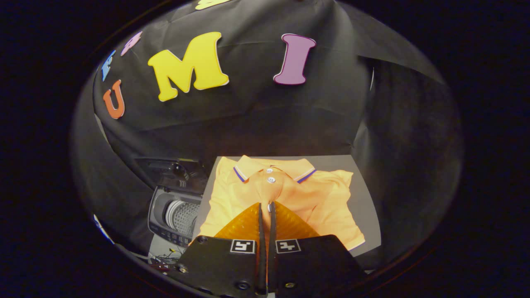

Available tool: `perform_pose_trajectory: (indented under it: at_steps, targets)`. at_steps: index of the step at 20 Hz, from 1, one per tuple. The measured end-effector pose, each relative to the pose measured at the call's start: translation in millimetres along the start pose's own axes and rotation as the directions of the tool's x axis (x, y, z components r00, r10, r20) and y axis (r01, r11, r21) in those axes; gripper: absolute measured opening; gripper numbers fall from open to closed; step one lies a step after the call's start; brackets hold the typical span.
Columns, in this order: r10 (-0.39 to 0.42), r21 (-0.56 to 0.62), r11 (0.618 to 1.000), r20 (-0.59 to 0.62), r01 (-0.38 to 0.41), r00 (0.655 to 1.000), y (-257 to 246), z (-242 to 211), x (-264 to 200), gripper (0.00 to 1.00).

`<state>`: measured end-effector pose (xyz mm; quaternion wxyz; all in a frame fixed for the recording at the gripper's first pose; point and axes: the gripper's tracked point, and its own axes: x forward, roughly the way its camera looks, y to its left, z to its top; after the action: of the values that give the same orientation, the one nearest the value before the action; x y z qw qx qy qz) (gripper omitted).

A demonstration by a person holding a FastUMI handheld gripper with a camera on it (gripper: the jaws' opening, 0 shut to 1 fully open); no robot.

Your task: Put the clothes into the washing machine and then close the washing machine lid.

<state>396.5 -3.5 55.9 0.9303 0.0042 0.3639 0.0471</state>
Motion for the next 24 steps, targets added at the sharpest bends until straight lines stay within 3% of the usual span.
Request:
perform_pose_trajectory:
  at_steps: [12, 24]
  targets:
    - [0.161, -0.101, 0.982, 0.034, -0.157, 0.986, 125, 34, -16, 0.05]
    - [0.310, -0.227, 0.926, 0.006, -0.301, 0.951, 255, 45, -13, 0.05]
